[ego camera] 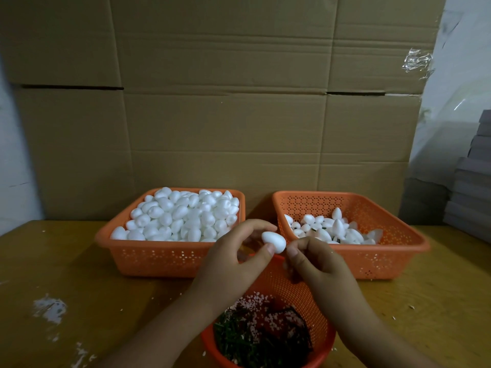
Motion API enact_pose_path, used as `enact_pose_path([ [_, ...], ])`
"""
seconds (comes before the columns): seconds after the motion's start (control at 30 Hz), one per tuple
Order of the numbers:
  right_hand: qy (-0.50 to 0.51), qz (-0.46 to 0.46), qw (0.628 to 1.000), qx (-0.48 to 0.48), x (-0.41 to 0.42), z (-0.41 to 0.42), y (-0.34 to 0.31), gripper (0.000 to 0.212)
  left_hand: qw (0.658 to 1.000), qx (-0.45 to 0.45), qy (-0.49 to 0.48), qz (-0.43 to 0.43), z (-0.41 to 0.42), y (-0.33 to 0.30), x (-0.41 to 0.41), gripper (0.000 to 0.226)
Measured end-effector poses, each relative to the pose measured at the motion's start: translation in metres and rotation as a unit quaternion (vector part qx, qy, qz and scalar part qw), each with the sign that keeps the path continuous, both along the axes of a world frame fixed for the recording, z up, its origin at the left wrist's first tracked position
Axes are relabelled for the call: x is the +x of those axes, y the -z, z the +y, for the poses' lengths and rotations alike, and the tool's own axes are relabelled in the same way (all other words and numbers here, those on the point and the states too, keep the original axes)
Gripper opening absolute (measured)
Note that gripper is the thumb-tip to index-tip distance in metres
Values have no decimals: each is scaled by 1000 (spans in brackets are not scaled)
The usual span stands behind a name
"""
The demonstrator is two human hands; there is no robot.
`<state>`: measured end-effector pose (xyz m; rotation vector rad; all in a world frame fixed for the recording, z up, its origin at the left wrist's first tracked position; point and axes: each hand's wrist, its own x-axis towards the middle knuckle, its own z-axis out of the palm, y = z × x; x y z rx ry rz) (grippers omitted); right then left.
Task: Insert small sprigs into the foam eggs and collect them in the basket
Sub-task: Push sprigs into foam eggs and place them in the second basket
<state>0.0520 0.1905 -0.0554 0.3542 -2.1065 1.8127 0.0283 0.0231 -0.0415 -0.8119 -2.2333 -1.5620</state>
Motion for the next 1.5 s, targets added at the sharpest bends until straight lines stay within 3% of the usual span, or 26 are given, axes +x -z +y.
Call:
enact_pose_path([
  [0.23, 25, 7, 999, 28, -2, -1, 5, 21, 990, 63, 74, -100, -5, -4, -4, 18],
  [0.7, 46, 24, 997, 51, 3, -2, 2, 42, 991, 25, 88, -100, -4, -1, -6, 21],
  [0.87, 13, 16, 999, 25, 1, -1, 6, 17, 989, 54, 77, -115, -4, 0, -8, 17],
  [1.3, 22, 40, 998, 41, -1, 0, 8, 25, 987, 43, 91, -123, -3, 1, -9, 16],
  [1.5, 32, 44, 997, 47, 1, -1, 7, 24, 990, 21, 99, -102, -3, 2, -9, 29],
])
